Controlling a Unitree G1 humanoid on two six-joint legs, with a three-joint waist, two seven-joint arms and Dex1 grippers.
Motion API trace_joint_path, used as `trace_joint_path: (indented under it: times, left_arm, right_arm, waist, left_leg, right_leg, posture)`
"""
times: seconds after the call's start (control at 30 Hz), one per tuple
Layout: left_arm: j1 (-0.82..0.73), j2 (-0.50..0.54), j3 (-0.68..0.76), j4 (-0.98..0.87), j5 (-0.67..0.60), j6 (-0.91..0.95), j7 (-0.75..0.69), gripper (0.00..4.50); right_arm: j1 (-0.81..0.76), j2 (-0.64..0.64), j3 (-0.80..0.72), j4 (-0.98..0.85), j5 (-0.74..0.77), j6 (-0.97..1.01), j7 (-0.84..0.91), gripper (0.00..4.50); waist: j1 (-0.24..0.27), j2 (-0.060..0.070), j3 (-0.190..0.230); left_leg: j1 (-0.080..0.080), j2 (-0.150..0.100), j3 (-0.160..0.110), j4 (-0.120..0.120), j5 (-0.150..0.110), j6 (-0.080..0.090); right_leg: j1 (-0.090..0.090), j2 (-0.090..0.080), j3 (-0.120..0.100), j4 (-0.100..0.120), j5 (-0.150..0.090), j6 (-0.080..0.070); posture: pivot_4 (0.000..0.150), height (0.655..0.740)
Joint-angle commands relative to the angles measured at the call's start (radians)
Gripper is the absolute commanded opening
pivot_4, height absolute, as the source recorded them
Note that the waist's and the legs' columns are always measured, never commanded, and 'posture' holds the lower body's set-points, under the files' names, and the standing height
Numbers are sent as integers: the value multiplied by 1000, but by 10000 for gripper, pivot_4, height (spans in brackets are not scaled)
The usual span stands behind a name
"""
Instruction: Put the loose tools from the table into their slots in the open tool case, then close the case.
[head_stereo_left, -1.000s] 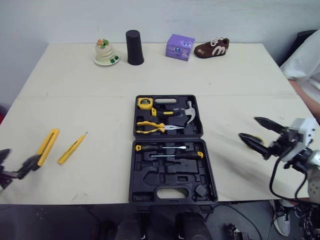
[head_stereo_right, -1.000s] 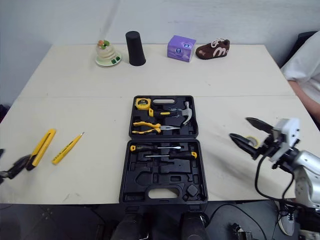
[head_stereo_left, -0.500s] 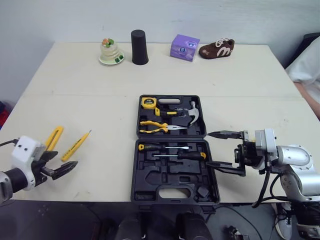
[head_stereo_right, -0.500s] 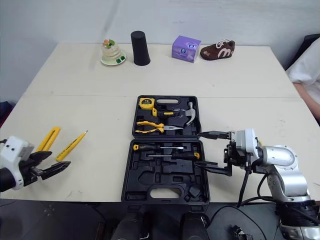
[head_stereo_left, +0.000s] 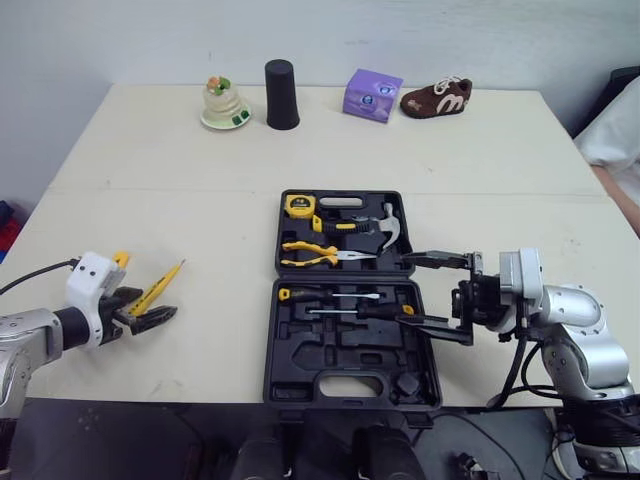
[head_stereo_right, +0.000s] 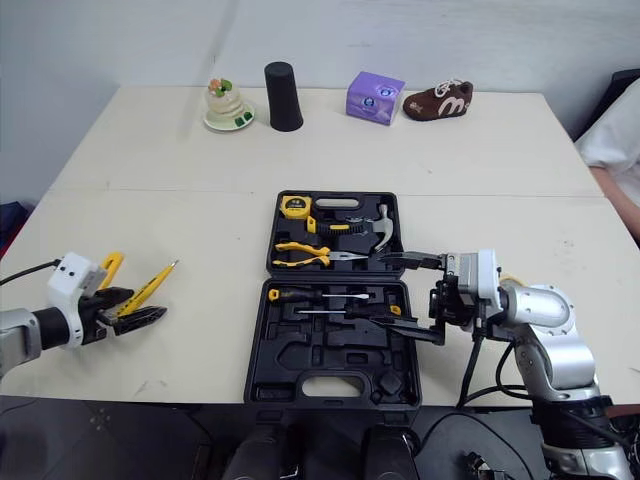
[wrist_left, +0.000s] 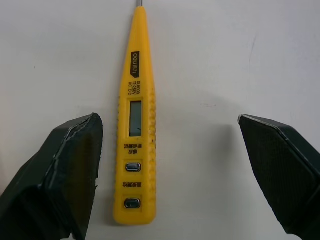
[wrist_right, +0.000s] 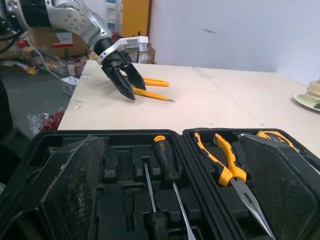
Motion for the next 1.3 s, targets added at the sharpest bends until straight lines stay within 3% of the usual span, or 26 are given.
trace_joint_path:
  times: [0.03, 0.1, 0.33, 0.4, 0.6, 0.7, 0.77, 0.83, 0.97, 1.13, 1.3]
  left_arm:
    - [20, -35, -73, -14, 13, 2, -25, 42436]
    - [10, -51, -80, -12, 29, -5, -5, 37899]
    - [3, -84, -70, -13, 57, -17, 21, 8869]
    - [8, -84, -62, -15, 70, -39, 26, 2709]
    - [51, -39, -49, -53, 148, -257, -32, 1800]
    - [36, -51, 17, -184, 89, -440, -138, 1800]
    - [21, -51, 17, -231, 68, -457, -162, 1799]
    - [11, -49, 13, -251, 64, -450, -166, 1799]
    - [-166, -10, -114, -355, -14, -360, -249, 1799]
    - [-294, 23, -167, -406, -165, -147, -288, 1798]
    - [-471, 81, -438, -471, -88, -106, -440, 1797]
  right_arm:
    - [4, -15, -20, -66, 18, 29, -29, 44989]
    - [5, -19, -26, -74, 17, 35, -38, 45000]
    - [7, -30, -35, -91, 24, 56, -45, 45000]
    - [0, -30, -32, -87, 20, 59, -49, 45000]
    - [9, -28, -42, -88, 20, 79, -77, 45000]
    - [96, -53, -106, -108, 26, 86, -92, 45000]
    - [131, -70, -121, -108, 15, 66, -71, 45000]
    - [142, -74, -127, -107, 13, 59, -68, 45000]
    - [154, -75, -141, -79, 11, 41, -54, 45000]
    - [154, -63, -162, -54, 17, 30, -65, 45000]
    - [184, -88, -169, 0, 2, 4, -4, 45000]
  waist:
    - [2, 0, 0]
    - [5, 1, -1]
    - [23, 1, -1]
    - [24, 1, -1]
    - [22, 1, -1]
    - [28, 0, 0]
    - [35, -1, 1]
    - [32, -1, 0]
    - [25, -1, 1]
    - [18, -1, 1]
    - [27, 0, 1]
  left_leg:
    - [0, 0, 0, 0, 0, 0]
    - [1, -1, 0, 0, 0, 0]
    - [1, -1, 0, 0, 0, 1]
    - [1, -2, 0, 0, 0, 1]
    - [1, -1, 0, 0, 1, 1]
    - [-1, -1, 0, 0, 1, 1]
    - [-4, -1, -2, 1, 0, 1]
    - [-3, -2, -1, 1, 0, 2]
    - [-3, -1, -1, 1, 1, 2]
    - [-2, 1, -1, 1, 2, 1]
    - [-2, 2, -1, 2, 3, -1]
  right_leg:
    - [0, 0, 0, 0, 0, 0]
    - [0, -1, 0, -1, 0, 0]
    - [0, -1, 0, -1, 0, 0]
    - [0, -1, 0, -1, 0, 0]
    - [0, -1, 0, -1, 0, 0]
    - [-1, -1, 0, -2, 0, 0]
    - [-1, -1, -3, -2, 0, 0]
    - [1, -1, -2, -7, 0, 0]
    - [1, 2, -3, -7, 1, 1]
    - [1, 9, -1, -5, 1, 1]
    - [1, 14, 1, -2, 1, 0]
  posture:
    - [1500, 7400]
    - [1500, 7400]
    - [1500, 7400]
    - [1500, 7400]
    - [1500, 7400]
    - [1500, 7400]
    - [1500, 7400]
    - [1500, 7400]
    - [1500, 7400]
    - [1500, 7400]
    - [1500, 7400]
